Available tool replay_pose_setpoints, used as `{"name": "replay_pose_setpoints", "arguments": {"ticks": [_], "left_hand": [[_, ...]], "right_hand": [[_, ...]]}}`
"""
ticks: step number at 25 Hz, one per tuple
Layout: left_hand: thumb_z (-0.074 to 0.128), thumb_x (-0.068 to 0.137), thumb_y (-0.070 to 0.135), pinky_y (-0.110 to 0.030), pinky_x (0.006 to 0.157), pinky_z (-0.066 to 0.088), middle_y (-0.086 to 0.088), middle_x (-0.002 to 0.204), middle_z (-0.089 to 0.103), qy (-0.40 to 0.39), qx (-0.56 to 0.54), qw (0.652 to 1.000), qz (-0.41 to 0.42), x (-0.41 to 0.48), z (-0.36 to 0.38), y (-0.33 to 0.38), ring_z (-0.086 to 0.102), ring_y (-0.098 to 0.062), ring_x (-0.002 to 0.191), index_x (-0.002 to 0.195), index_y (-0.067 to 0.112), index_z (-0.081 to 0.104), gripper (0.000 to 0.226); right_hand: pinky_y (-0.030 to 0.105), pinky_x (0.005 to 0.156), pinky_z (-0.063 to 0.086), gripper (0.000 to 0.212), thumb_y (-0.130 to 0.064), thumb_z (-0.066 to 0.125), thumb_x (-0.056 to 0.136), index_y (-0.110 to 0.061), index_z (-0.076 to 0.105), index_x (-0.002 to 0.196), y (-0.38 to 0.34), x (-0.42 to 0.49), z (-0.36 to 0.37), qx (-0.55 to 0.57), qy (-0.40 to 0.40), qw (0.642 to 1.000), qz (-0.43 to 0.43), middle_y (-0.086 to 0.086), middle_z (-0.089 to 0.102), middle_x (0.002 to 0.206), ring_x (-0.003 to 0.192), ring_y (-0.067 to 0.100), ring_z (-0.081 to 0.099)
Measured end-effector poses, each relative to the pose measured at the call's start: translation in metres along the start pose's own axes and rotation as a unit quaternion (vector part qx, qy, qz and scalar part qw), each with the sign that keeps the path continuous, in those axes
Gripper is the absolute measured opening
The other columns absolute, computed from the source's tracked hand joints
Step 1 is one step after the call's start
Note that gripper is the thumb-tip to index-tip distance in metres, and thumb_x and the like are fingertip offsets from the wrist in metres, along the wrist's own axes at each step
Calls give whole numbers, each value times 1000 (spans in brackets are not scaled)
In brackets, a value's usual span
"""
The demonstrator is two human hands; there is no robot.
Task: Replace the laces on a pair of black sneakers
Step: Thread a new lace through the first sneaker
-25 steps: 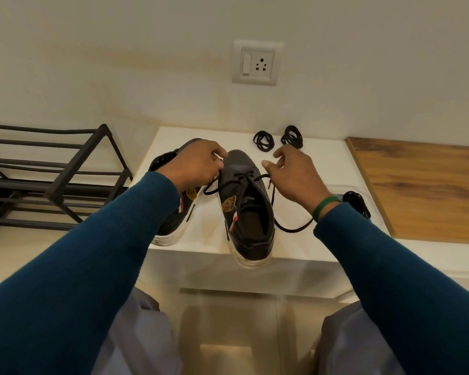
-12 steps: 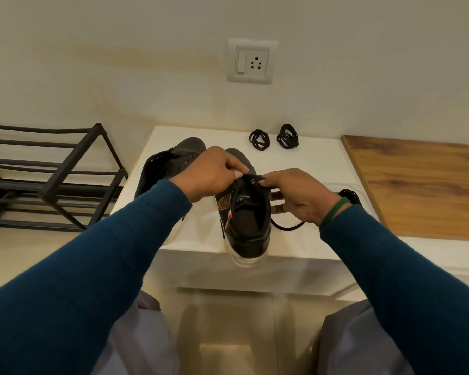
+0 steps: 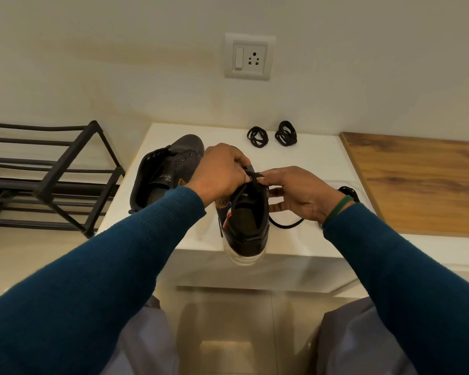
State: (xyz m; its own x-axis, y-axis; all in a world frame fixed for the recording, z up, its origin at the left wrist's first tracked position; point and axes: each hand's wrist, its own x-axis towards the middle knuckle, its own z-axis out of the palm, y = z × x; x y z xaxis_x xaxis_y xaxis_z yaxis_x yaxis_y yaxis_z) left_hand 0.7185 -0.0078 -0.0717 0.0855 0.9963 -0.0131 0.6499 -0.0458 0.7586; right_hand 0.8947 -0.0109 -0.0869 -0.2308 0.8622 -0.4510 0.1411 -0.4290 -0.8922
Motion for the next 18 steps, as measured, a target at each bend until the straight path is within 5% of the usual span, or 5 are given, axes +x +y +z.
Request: {"name": "replay_pose_setpoints", "arguments": {"ticks": [4,9,14,16,18], "left_hand": [[77,84,9,-19,86,56,8,92,71,5,11,999,37,0,1,-6,68,-5,87,110,19,73,28],[84,78,22,-13,77,46,17,97,66,-41,50,995,78,4,-6,-13,63,-2,89,107,28,72,32],[77,83,36,-13,81,38,24,102,63,-86,91,988,91,9,-20,-16,57,2,97,104,36,76,21],[74,85,37,-11,80,35,27,99,61,-99,90,987,95,9,-22,-17,56,5,96,108,37,75,23],[73,86,38,-9,77,33,31,95,57,-107,96,984,108,7,-25,-18,53,11,92,110,37,75,24]], "right_hand": [[36,75,51,22,-32,66,93,-12,75,96,3,5,6,11,50,999,-11,1,68,85,79,15,61],[26,60,47,11,-8,60,92,-6,71,87,4,4,32,-81,158,981,-72,7,66,83,74,17,61],[29,44,46,21,-7,37,98,-10,52,84,-44,3,-10,350,195,898,-181,6,55,76,51,17,56],[25,47,37,22,-25,52,100,-10,60,86,-43,-2,-21,1,209,963,-173,2,53,75,53,11,45],[23,58,39,21,-33,62,96,-14,70,92,-23,-3,-8,-420,136,887,-133,-4,56,79,65,8,49]]}}
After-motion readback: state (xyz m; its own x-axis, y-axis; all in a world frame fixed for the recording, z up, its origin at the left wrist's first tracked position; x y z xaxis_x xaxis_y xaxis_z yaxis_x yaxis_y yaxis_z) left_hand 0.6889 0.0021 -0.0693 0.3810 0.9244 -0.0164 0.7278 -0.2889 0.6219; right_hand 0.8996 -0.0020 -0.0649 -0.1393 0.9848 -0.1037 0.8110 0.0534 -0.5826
